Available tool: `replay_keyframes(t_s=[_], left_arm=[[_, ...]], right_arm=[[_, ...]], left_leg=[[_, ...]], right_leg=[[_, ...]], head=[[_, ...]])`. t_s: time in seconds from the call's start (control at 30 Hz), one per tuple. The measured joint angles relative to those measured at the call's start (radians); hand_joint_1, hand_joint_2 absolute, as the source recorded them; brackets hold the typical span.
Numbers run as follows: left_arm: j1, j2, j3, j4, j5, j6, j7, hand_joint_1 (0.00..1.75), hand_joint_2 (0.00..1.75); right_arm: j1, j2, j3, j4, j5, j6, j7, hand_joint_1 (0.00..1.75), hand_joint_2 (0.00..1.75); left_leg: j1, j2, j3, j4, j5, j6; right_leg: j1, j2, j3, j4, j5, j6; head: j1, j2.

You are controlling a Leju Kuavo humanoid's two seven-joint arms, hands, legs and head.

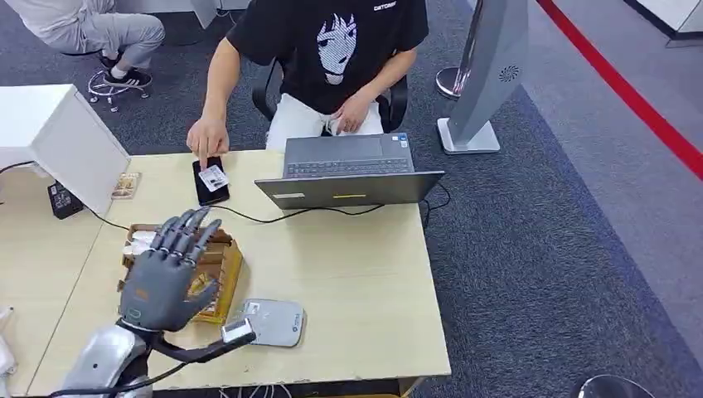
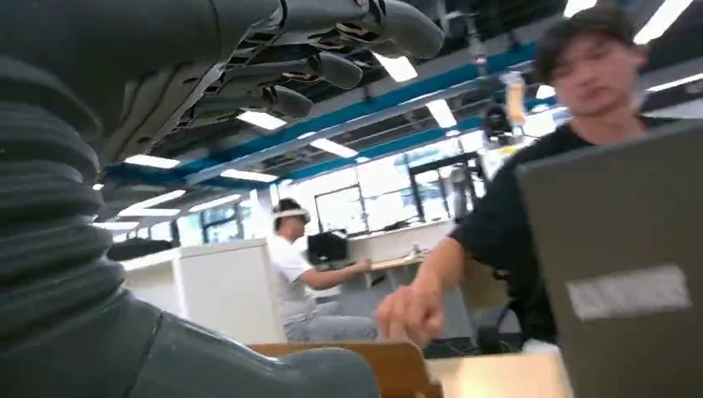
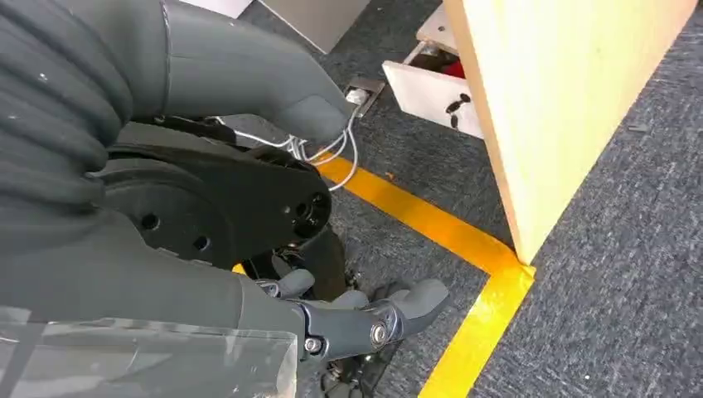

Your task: Pass the card to the sensor for recognition and then transmit it.

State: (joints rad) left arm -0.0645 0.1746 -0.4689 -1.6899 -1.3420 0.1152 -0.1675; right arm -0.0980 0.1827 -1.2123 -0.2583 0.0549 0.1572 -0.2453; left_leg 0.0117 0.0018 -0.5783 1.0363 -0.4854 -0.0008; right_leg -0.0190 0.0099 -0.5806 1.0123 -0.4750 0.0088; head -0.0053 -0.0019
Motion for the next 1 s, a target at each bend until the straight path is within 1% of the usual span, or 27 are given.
replay_keyframes(t_s=[0.13,0.3,0.37,0.43,0.47,0.53,0.6,0.67,0.77,0.87,1.0], left_arm=[[0.004,0.053,-0.072,0.0,-0.006,0.0,0.007,0.0,1.75],[0.004,0.084,-0.111,0.0,-0.006,-0.003,0.008,0.0,1.75],[0.005,0.096,-0.128,0.0,-0.006,-0.024,0.005,0.0,1.75],[0.007,0.109,-0.146,0.002,-0.008,-0.028,0.005,0.0,1.75],[0.007,0.116,-0.153,0.007,-0.008,-0.032,0.012,0.0,1.75],[0.008,0.14,-0.174,0.027,-0.006,-0.061,0.047,0.0,1.75],[0.014,0.169,-0.178,0.054,-0.008,-0.082,0.076,0.0,1.75],[0.025,0.199,-0.178,0.081,-0.005,-0.084,0.096,0.0,1.75],[0.051,0.228,-0.176,0.114,-0.017,-0.081,0.114,0.0,1.75],[0.082,0.245,-0.158,0.129,-0.015,-0.08,0.129,0.0,1.75],[0.117,0.249,-0.136,0.132,0.006,-0.078,0.141,0.0,1.75]], right_arm=[[0.0,-0.001,-0.004,0.0,0.0,0.0,0.0,0.0,1.75],[0.0,-0.002,-0.01,0.0,0.0,0.0,0.0,0.0,1.75],[0.0,-0.002,-0.01,0.0,0.0,0.0,0.0,0.0,1.75],[0.0,-0.002,-0.01,0.0,0.0,0.0,0.0,0.0,1.75],[0.0,-0.002,-0.01,0.0,0.0,0.0,0.0,0.0,1.75],[0.0,-0.002,-0.01,0.0,0.005,0.002,0.003,0.0,1.75],[0.0,-0.002,-0.01,0.0,0.006,0.004,0.003,0.0,1.75],[0.0,-0.003,-0.01,0.001,0.016,0.004,0.003,0.0,1.75],[0.0,-0.007,-0.01,0.001,0.018,0.003,0.003,0.0,1.75],[0.0,-0.009,-0.01,0.001,0.017,0.003,0.003,0.0,1.75],[0.0,-0.01,-0.01,0.001,0.016,0.003,0.003,0.0,1.75]], left_leg=[[0.0,0.0,0.0,0.0,0.0,0.0],[0.0,0.0,0.0,0.0,0.0,0.0],[0.0,0.0,0.0,0.0,0.0,0.0],[0.0,0.0,0.0,0.0,0.0,0.0],[0.0,0.0,0.0,0.0,0.0,0.0],[0.0,0.0,0.0,0.0,0.0,0.0],[0.0,0.0,0.0,0.0,0.0,0.0],[0.0,0.0,0.0,0.0,0.0,0.0],[0.0,0.0,0.0,-0.001,0.001,-0.001],[0.0,0.0,0.0,-0.001,0.001,-0.001],[0.0,0.0,-0.001,-0.001,0.001,-0.001]], right_leg=[[0.0,0.0,0.0,0.0,0.0,0.0],[0.0,0.0,0.0,0.0,0.0,0.0],[0.0,0.0,0.0,0.0,0.0,0.0],[0.0,0.0,0.0,0.0,0.0,0.0],[0.0,0.0,0.0,0.0,0.0,0.0],[0.0,0.0,0.0,0.0,0.0,0.0],[0.0,0.0,0.0,0.0,0.0,0.0],[0.0,0.0,0.0,0.0,0.0,0.0],[0.0,0.0,0.0,0.001,0.0,0.0],[0.0,0.0,0.0,0.001,0.0,0.0],[0.0,-0.001,0.0,0.0,0.0,0.0]], head=[[0.0,0.0],[0.0,0.0],[0.0,0.0],[0.0,0.0],[0.0,0.0],[0.0,0.0],[0.0,0.0],[0.0,0.0],[0.0,0.0],[0.001,0.0],[0.0,0.0]])
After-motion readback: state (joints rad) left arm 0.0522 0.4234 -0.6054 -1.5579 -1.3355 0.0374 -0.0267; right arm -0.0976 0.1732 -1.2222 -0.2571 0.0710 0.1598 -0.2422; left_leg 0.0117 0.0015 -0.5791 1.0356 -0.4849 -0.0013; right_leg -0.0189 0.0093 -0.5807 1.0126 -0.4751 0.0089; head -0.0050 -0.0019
